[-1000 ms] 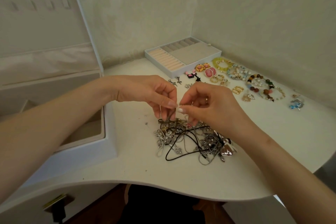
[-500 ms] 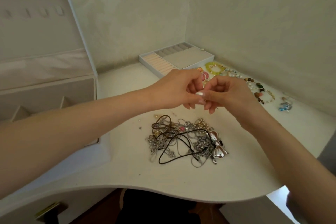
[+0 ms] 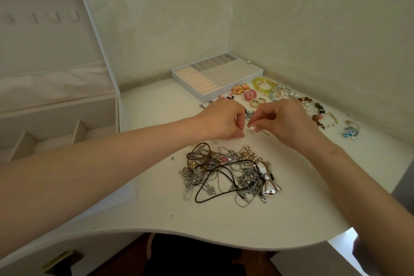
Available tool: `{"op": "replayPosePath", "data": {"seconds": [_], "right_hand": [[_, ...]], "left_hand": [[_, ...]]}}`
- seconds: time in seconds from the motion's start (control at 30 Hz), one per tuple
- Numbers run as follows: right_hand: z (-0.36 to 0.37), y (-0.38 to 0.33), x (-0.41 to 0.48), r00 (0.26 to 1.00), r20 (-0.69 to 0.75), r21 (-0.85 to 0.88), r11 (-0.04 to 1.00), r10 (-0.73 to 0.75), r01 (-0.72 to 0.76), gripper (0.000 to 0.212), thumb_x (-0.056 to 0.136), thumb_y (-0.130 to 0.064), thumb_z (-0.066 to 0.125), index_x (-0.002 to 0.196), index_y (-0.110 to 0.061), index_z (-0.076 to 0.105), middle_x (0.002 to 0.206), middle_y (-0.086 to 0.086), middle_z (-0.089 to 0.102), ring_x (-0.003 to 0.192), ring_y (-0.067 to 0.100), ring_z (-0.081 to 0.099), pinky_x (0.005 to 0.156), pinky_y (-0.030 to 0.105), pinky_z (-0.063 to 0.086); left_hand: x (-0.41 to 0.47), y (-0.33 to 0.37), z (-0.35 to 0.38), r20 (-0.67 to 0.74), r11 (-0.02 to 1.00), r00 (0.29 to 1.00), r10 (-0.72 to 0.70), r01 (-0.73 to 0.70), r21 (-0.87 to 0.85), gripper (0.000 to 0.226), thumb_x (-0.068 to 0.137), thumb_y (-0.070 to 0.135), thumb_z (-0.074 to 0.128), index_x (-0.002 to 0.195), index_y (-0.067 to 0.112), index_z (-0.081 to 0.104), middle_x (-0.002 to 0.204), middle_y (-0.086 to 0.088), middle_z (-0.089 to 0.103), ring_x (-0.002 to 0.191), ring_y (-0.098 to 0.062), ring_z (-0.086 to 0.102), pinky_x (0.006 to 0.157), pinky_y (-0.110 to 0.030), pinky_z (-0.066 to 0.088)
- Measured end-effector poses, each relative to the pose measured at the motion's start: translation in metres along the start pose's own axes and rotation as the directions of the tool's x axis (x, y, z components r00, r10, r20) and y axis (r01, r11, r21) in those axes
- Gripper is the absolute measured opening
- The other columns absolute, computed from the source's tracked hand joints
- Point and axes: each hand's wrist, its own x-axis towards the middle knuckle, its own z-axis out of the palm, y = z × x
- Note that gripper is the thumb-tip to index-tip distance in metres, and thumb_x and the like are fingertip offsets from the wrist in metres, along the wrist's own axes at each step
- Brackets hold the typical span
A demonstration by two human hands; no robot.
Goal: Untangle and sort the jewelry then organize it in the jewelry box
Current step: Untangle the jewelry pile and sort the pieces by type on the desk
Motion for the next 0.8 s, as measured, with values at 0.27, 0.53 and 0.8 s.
{"op": "replayPosePath", "data": {"seconds": [0.27, 0.53, 0.8], "right_hand": [[0.008, 0.008, 0.003, 0.995, 0.021, -0.117, 0.988, -0.100, 0.102, 0.017, 0.078, 0.001, 0.072, 0.090, -0.011, 0.077, 0.079, 0.001, 0.069, 0.066, 0.000, 0.054, 0.068, 0.000, 0.037], [0.006, 0.008, -0.002, 0.999, -0.021, -0.038, 0.998, -0.045, 0.044, 0.022, 0.078, 0.006, 0.069, 0.085, -0.015, 0.070, 0.073, -0.004, 0.068, 0.066, -0.016, 0.056, 0.066, 0.001, 0.039], [0.004, -0.025, -0.028, 0.982, 0.104, 0.157, 0.977, -0.159, 0.142, 0.019, 0.072, -0.012, 0.080, 0.071, -0.029, 0.071, 0.067, -0.022, 0.063, 0.066, -0.001, 0.053, 0.061, 0.010, 0.037]], "left_hand": [[0.000, 0.000, 0.002, -0.041, 0.997, 0.999, 0.014, -0.011, 0.078, 0.019, 0.080, 0.012, 0.073, 0.096, 0.008, 0.063, 0.082, 0.003, 0.059, 0.078, -0.012, 0.055, 0.069, -0.022, 0.042], [-0.003, 0.000, -0.007, -0.017, 0.998, 1.000, 0.008, -0.009, -0.068, 0.019, 0.083, -0.004, 0.060, 0.098, 0.007, 0.056, 0.090, -0.010, 0.070, 0.076, -0.018, 0.066, 0.068, -0.031, 0.057], [-0.052, -0.017, -0.055, 0.296, 0.996, 0.952, 0.083, -0.093, 0.019, 0.017, 0.075, 0.023, 0.077, 0.082, 0.018, 0.062, 0.076, 0.004, 0.069, 0.064, -0.001, 0.059, 0.062, -0.016, 0.047]]}}
